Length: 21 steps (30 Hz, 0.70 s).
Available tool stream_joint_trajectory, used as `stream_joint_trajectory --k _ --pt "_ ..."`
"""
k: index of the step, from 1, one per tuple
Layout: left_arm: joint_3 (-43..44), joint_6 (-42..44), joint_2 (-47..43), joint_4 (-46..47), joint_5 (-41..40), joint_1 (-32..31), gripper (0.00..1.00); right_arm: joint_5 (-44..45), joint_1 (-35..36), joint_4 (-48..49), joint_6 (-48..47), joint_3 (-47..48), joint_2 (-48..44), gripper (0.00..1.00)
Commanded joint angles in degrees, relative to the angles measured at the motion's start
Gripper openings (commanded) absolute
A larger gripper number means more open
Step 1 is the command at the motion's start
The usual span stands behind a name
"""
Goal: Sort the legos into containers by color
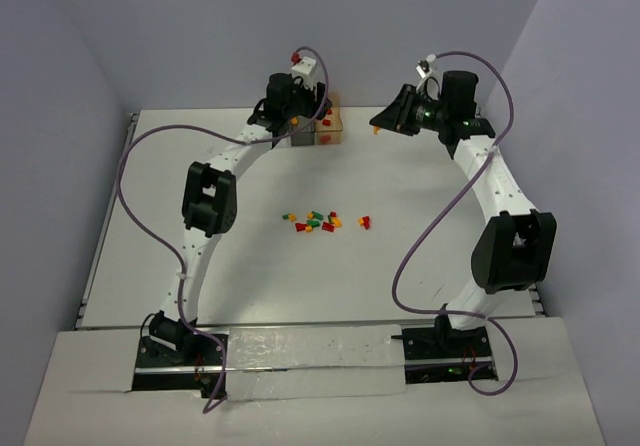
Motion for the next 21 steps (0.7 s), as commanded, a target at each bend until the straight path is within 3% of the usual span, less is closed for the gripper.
stream_joint_trajectory --k 1,5,8,13,17,21 --pt "-4.7 -7.4 -12.1 2.2 4.2 5.6 0.75 10.5 3.9 -1.8 -7.1 10.0 4.4 0.00" --pt "-15.2 -8.6 -22.8 0.4 8.5 11.1 0.88 17.3 7.6 -4.8 -10.2 19.6 13.0 0.00" --pt "-25.1 -6.2 -32.7 -4.0 6.9 14.1 0.98 24.4 11.2 -3.9 -12.2 27.2 20.0 0.00" --pt "-38.0 -7.0 -44.9 -9.5 -4.8 15.9 0.99 30.5 15.8 -3.4 -12.6 38.6 32.5 0.00" --pt "-51.5 -10.4 -54.9 -7.4 -0.5 19.8 0.99 37.3 19.0 4.5 -8.0 41.7 37.7 0.00" --pt "-56.0 -12.9 -57.4 -7.4 3.9 23.6 0.99 43.8 21.6 12.7 -6.0 39.0 39.6 0.00"
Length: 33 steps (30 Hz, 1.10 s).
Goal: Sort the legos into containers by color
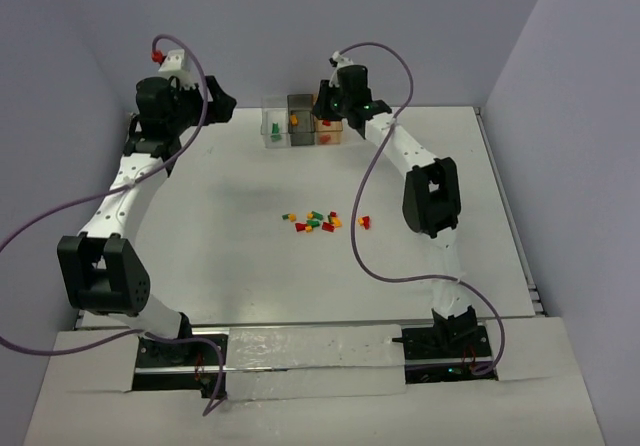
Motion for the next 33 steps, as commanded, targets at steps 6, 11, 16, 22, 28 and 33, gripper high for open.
stream_joint_trajectory --k 6,11,16,22,28,33 --pt "-7.0 -3.8 -1.9 -1.1 3.9 4.9 0.99 14.4 5.3 14.4 2.8 4.6 6.2 0.00" --pt "-7.1 -4.2 -1.6 -1.8 3.6 5.5 0.99 15.7 5.8 14.8 5.6 7.4 10.4 0.00" --pt "-8.5 -3.8 -2.1 -0.8 3.5 5.5 0.99 18.1 5.8 14.8 7.1 10.4 13.8 0.06" --pt "-7.8 -3.8 -1.1 -1.4 3.6 5.5 0.99 18.4 5.8 15.0 6.4 12.1 15.0 0.27" --pt "-6.4 -1.8 -0.8 -2.9 4.9 5.5 0.99 16.1 5.7 15.0 6.1 11.8 14.6 0.70" --pt "-6.0 2.6 -1.1 -5.1 8.1 5.5 0.99 11.7 5.5 14.7 4.4 11.3 11.3 0.82"
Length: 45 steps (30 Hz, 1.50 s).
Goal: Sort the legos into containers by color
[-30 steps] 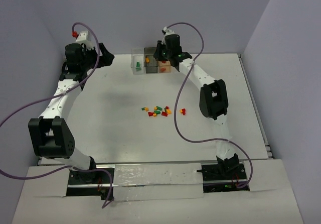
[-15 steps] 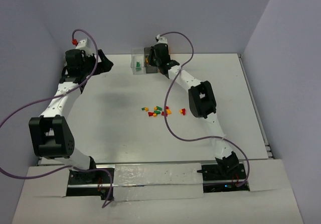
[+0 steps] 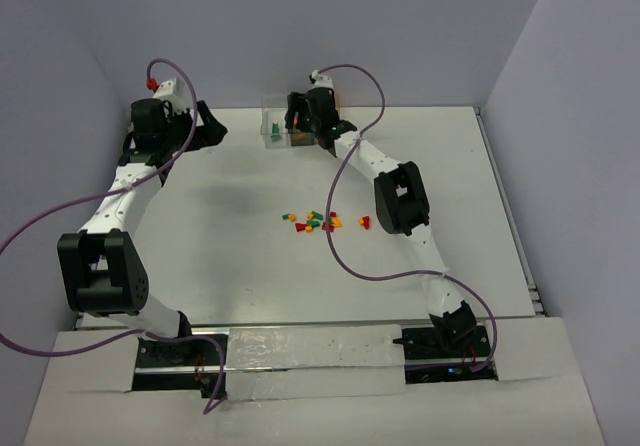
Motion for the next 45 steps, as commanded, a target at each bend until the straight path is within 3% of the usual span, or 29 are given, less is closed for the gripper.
stream_joint_trajectory --k 1,3,7,11,16,18,21,25,32,45 --pt "2.1 6.2 -1.1 -1.5 6.1 0.2 0.99 -3.9 -0.5 1.9 -2.4 2.3 -5.9 0.84" --pt "1.2 7.9 -1.8 -1.3 8.6 0.2 0.99 -5.9 -0.6 1.0 -3.5 1.4 -8.2 0.86" --pt "-2.0 10.0 -4.0 -0.6 13.1 0.2 0.99 -13.5 -1.9 0.6 -9.0 -9.5 -22.8 0.88" --pt "-2.9 10.6 -5.0 -1.6 14.2 0.2 0.99 -16.7 -4.2 -8.1 -13.0 -18.4 -33.4 0.87" --pt "-4.3 11.8 -6.7 -2.1 14.2 0.2 0.99 -21.0 -7.7 -23.1 -23.6 -33.1 -46.4 0.72" --pt "-4.6 12.4 -6.9 -2.2 16.1 0.2 0.99 -24.4 -9.3 -29.2 -32.6 -38.8 -50.0 0.66" --pt "-4.3 13.9 -6.3 -3.1 19.9 0.2 0.99 -32.0 -11.8 -38.9 -48.7 -43.4 -54.6 0.66" --pt "-2.6 14.1 -4.3 -4.5 25.9 0.2 0.99 -33.7 -13.9 -52.0 -70.0 -45.9 -55.9 0.69" --pt "-2.1 15.3 -3.4 -5.8 27.6 -0.5 0.99 -27.3 -14.0 -48.9 -92.6 -60.8 -57.6 0.75" --pt "-1.4 16.6 -1.9 -7.8 27.7 -0.9 0.98 -34.1 -13.0 -42.4 -99.0 -61.7 -50.8 0.83"
